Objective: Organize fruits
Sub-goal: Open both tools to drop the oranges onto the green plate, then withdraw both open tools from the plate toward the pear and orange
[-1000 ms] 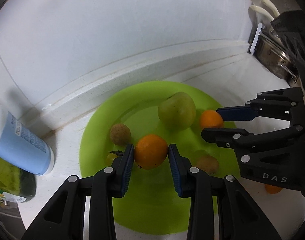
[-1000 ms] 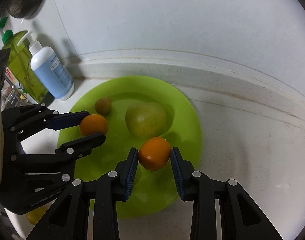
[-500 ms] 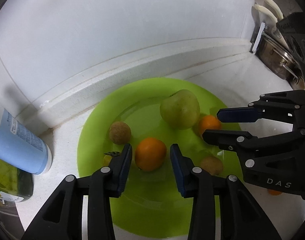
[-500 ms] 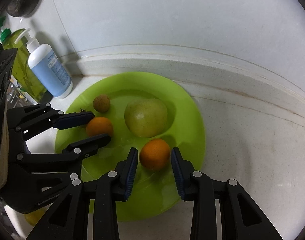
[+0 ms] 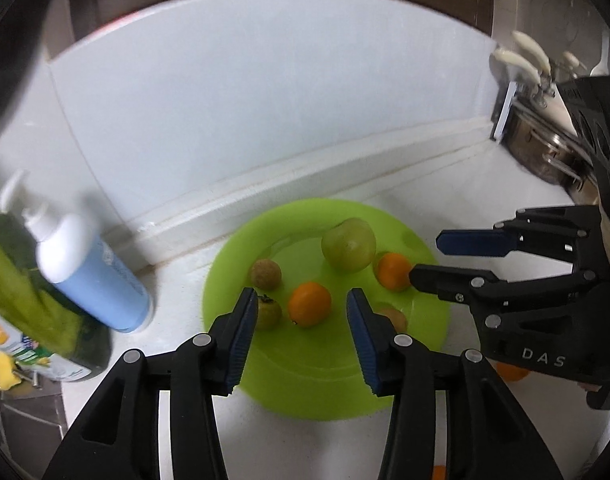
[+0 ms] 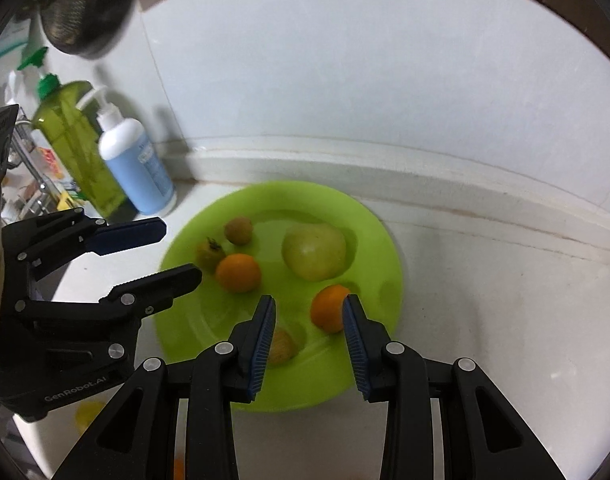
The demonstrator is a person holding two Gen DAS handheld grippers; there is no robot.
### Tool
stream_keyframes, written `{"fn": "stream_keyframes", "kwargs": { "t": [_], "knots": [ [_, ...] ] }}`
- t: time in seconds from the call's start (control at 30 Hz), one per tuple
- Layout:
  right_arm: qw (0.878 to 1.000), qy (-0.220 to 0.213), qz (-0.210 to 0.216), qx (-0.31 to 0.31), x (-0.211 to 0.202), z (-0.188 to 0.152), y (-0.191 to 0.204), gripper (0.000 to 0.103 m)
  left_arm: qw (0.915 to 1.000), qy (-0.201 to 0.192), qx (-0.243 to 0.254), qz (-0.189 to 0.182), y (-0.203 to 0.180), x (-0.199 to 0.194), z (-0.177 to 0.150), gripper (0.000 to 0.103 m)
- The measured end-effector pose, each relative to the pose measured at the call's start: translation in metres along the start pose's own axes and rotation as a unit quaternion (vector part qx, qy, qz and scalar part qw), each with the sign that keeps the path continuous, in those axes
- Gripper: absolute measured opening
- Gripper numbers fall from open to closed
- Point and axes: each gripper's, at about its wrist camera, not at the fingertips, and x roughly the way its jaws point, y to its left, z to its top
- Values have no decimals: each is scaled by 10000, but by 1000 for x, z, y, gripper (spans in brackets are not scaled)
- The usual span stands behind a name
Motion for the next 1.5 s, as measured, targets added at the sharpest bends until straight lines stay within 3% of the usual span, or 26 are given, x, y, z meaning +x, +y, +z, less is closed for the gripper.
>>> {"fn": "stream_keyframes", "kwargs": {
  "t": [0.1, 0.2, 0.5, 0.83, 1.5],
  "knots": [
    [9999, -158, 13, -16, -16, -3, 7, 36, 9998, -175, -32, 83, -1, -20, -2, 49],
    [9995, -298, 40, -12, -30, -6, 14, 46, 9993, -330, -44, 187, -6, -40, -4, 54],
    [9974, -715, -9, -106, -74, -22, 38, 57, 9965, -681, -325, 361, -6, -96, -27, 66],
    [9954, -948, -24, -101, -108, -53, 60, 60, 9941, -778, -504, 559, -11, -134, -65, 73],
    [9944, -1041, -175, -74, -126, -122, 95, 60, 9926, -756, -568, 763, -20, -162, -149, 79]
  ]
}}
